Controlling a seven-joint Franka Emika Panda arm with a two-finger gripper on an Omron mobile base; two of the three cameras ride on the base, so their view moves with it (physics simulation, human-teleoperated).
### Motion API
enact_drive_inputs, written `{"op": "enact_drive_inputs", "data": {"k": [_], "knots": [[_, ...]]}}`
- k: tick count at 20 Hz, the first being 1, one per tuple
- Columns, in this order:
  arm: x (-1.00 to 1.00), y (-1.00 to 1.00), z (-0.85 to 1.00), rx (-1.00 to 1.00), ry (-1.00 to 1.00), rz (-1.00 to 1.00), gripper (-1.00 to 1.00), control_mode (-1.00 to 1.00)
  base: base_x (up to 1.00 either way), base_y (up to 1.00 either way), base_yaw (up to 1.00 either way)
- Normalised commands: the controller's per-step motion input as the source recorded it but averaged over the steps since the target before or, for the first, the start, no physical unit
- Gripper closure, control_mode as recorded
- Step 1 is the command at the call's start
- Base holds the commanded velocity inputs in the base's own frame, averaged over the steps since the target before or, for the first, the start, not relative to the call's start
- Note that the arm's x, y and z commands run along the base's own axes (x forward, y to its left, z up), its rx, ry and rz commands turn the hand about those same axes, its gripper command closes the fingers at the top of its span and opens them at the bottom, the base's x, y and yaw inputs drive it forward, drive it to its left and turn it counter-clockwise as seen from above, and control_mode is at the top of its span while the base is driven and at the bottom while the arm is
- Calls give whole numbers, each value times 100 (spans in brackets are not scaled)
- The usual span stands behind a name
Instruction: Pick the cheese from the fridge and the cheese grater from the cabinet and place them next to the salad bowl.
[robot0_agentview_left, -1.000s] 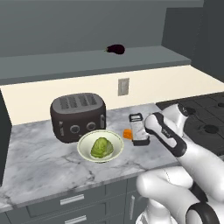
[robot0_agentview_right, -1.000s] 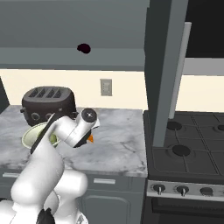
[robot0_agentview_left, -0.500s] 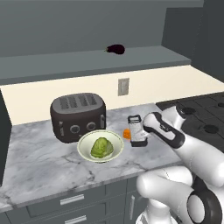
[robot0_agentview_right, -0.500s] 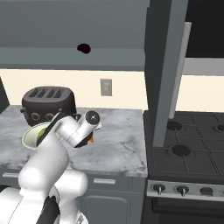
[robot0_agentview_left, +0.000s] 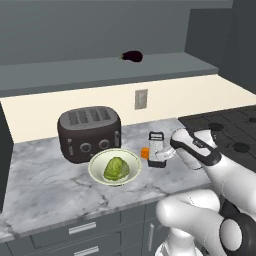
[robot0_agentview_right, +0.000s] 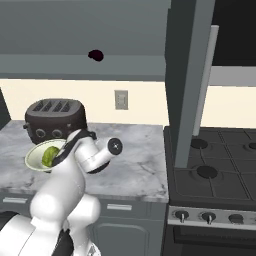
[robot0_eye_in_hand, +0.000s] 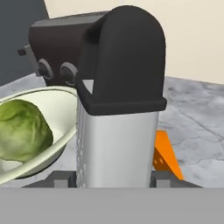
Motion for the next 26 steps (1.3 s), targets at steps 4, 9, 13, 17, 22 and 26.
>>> {"op": "enact_drive_inputs", "data": {"k": [4, 9, 13, 17, 22, 26], "knots": [[0, 8, 0, 3, -12, 2, 100, -100, 0, 0, 0], [0, 15, -1, -1, -3, 3, 100, -100, 0, 0, 0], [0, 19, 0, -13, 0, 1, 100, -100, 0, 0, 0], [1, 12, -10, -12, 0, 0, 100, -100, 0, 0, 0], [5, 3, -41, -7, 0, 0, 100, -100, 0, 0, 0], [3, 0, -51, 0, 0, 0, 100, -100, 0, 0, 0]]}}
